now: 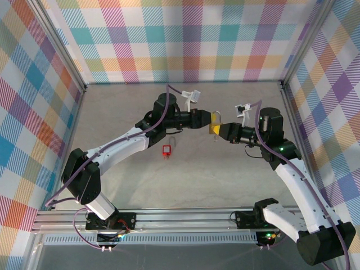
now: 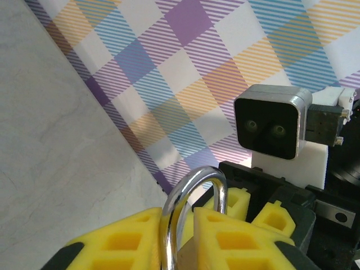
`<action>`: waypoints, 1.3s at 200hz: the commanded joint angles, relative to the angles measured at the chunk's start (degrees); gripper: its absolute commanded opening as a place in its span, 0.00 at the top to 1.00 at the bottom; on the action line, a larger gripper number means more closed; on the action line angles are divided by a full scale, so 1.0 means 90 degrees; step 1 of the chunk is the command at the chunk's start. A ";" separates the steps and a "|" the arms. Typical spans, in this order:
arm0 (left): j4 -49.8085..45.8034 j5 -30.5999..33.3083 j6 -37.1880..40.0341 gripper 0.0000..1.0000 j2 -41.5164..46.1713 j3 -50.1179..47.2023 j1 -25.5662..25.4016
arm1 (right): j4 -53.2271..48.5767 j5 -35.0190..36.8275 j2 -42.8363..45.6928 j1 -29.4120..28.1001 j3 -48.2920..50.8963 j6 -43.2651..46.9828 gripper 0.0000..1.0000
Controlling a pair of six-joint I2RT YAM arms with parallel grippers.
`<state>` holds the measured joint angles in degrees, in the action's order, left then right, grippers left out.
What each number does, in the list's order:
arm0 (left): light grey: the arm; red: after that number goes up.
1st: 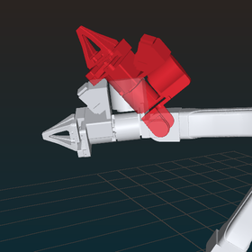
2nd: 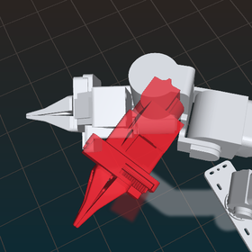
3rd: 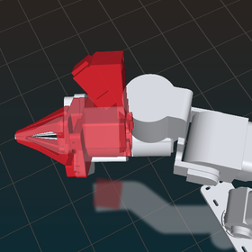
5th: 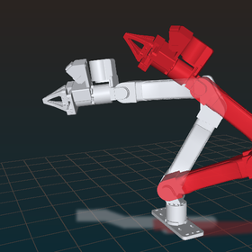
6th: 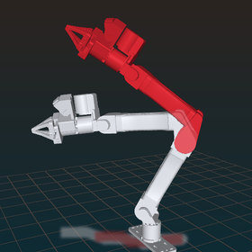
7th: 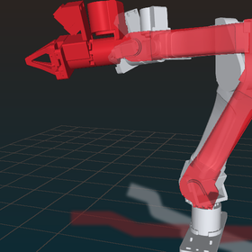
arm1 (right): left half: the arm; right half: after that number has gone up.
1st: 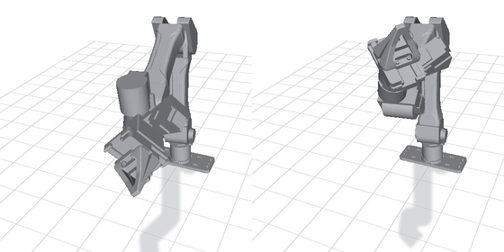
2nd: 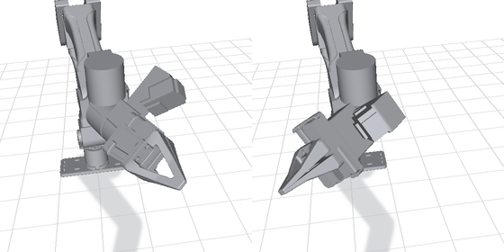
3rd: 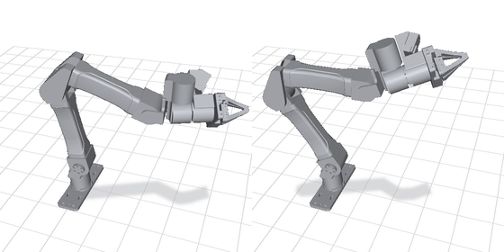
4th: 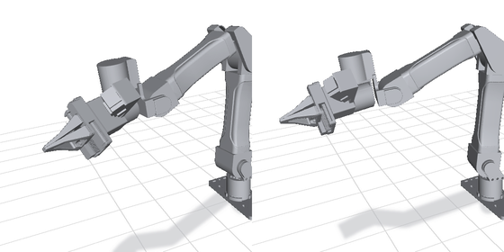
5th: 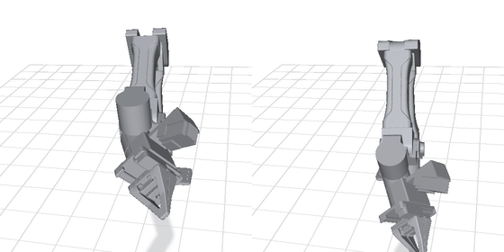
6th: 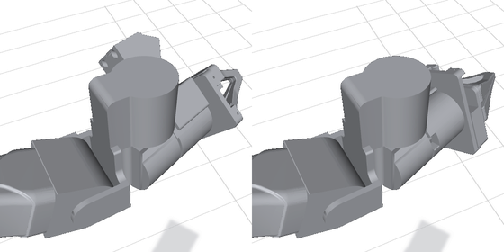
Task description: Unlock with the key
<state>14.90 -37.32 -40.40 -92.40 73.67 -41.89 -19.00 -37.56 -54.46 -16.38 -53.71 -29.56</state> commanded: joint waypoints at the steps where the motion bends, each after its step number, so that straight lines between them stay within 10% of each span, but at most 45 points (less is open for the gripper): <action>1: 0.0005 0.0001 0.0163 0.84 -0.0094 0.0119 -0.0041 | 0.0288 -0.0277 0.0152 -0.0049 -0.0100 -0.0007 1.00; 87: -0.0718 0.0576 0.0713 1.00 0.0100 0.0252 -0.0038 | -0.0358 -0.0026 0.0249 -0.0098 0.0017 0.0422 1.00; 115: -0.1055 0.0734 0.0882 1.00 0.0212 0.0285 -0.0042 | -0.0895 0.0927 0.0145 -0.0077 -0.0145 0.0233 0.35; 138: -0.1472 0.0944 0.1087 1.00 0.0319 0.0310 -0.0039 | -0.1286 0.1366 0.0064 -0.0016 -0.0369 0.0062 0.18; 260: -0.2182 0.1582 0.1116 1.00 -0.0034 -0.0013 -0.0232 | -0.2283 0.2926 0.0161 0.0019 -0.0244 -0.0333 0.05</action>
<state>-4.54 -25.04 -30.57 -91.13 73.67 -42.94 -36.42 -15.38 -53.67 -16.47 -55.88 -31.46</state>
